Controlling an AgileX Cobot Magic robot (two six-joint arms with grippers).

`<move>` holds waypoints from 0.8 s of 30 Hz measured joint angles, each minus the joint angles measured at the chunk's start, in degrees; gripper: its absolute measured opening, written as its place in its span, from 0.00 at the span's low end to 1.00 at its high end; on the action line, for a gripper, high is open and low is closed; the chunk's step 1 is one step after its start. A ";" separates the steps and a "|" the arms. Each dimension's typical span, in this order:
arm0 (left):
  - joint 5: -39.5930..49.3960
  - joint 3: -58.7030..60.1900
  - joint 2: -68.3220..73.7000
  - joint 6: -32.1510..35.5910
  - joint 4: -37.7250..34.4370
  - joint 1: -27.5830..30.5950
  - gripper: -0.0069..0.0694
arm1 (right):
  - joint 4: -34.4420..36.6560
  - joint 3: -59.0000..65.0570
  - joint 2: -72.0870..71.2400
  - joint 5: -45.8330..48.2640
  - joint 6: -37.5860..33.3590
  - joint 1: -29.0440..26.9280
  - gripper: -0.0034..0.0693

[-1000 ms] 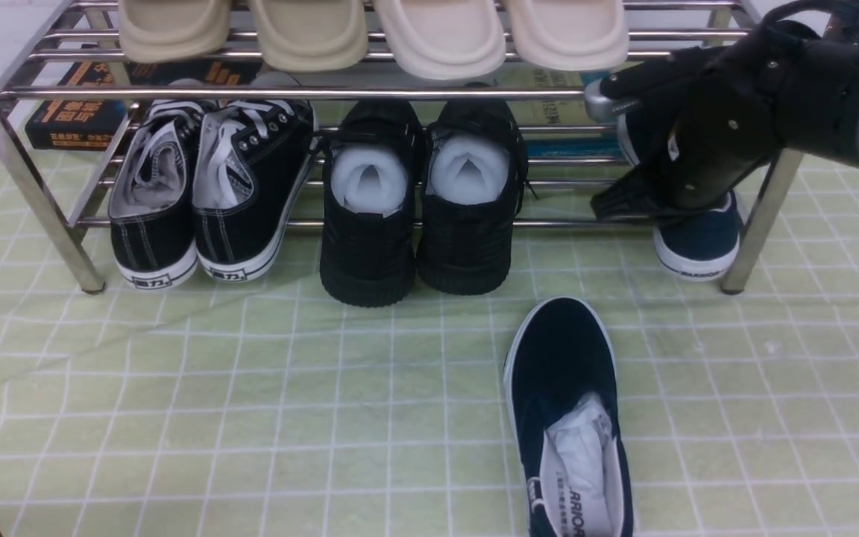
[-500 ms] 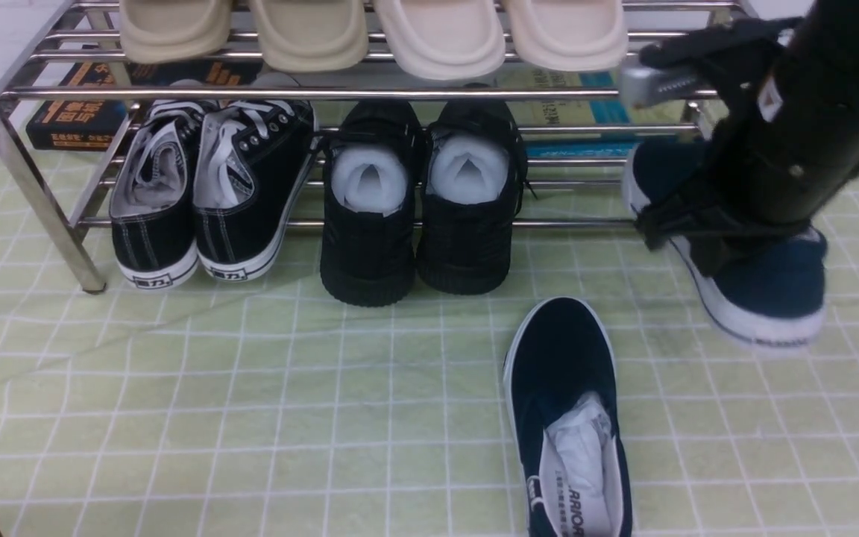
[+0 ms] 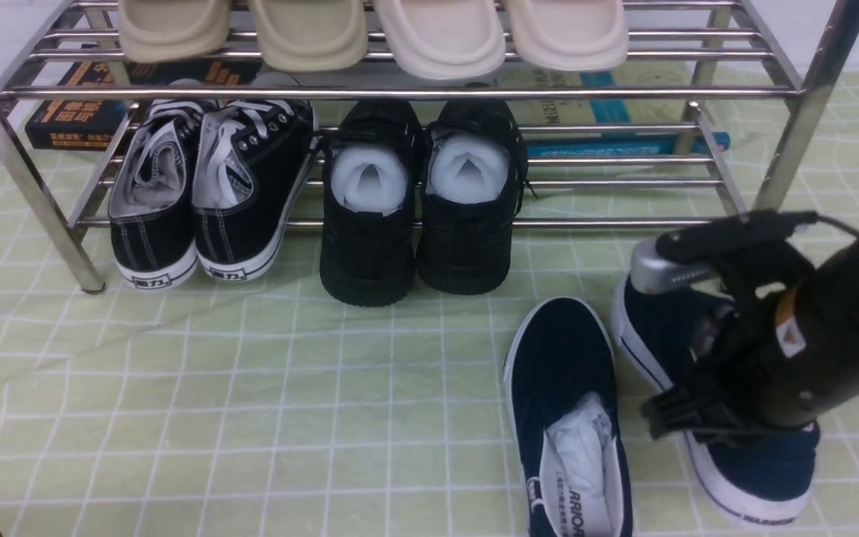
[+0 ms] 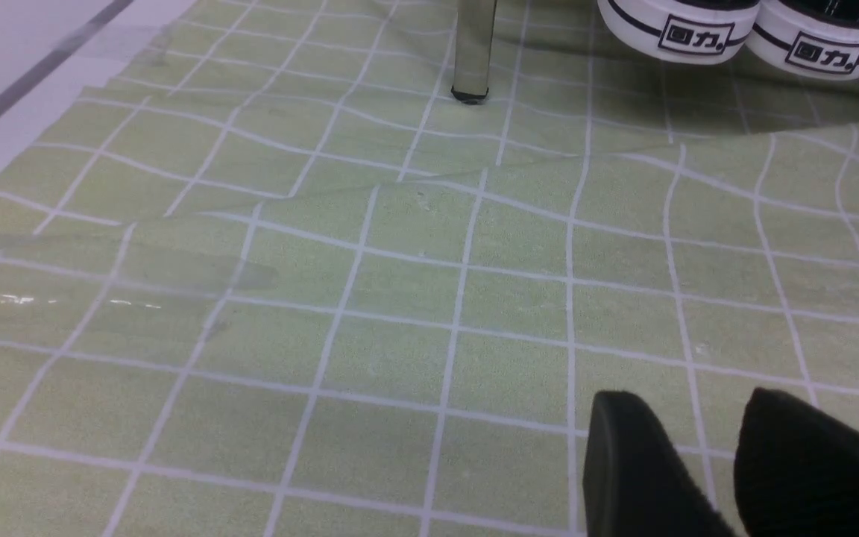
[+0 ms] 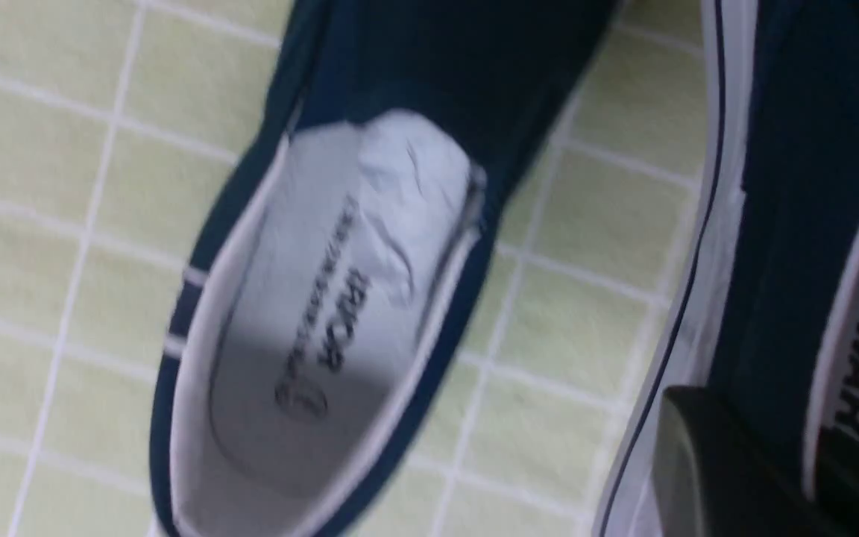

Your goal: Take the shoes off the shelf with your hand from the green coffee tablecloth.

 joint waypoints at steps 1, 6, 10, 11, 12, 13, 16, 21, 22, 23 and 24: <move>0.00 0.00 0.00 0.00 0.00 0.00 0.41 | -0.15 1.17 0.60 -1.69 1.03 0.00 0.07; 0.00 0.00 0.00 0.00 0.00 0.00 0.41 | -0.09 3.26 3.18 -4.49 3.56 0.00 0.08; 0.00 0.00 0.00 0.00 0.00 0.00 0.41 | 0.08 3.27 5.25 -5.46 4.98 0.41 0.10; 0.00 0.00 0.00 0.00 0.00 0.00 0.41 | 0.07 3.27 5.58 -5.52 5.11 0.46 0.10; 0.00 0.00 0.00 0.00 0.00 0.00 0.41 | 0.78 3.27 6.18 -5.41 5.16 0.57 0.13; 0.00 0.00 0.00 0.00 0.00 0.00 0.41 | 1.39 3.27 6.60 -5.11 5.16 0.57 0.17; 0.00 0.00 0.00 0.00 0.00 0.00 0.41 | 3.85 3.27 7.27 -4.53 5.16 0.57 0.34; 0.00 0.00 0.00 0.00 0.00 0.00 0.41 | 7.03 -0.48 6.31 1.83 1.46 0.57 0.60; 0.00 0.00 0.00 0.00 0.00 0.00 0.41 | 7.51 -2.06 5.51 3.96 -0.35 0.57 0.61; 0.00 0.00 0.00 0.00 0.00 0.00 0.41 | 7.79 -3.48 4.68 6.22 -1.89 0.57 0.61; 0.00 0.00 0.00 0.00 0.00 0.00 0.41 | 7.76 -3.86 4.21 6.67 -2.64 0.57 0.61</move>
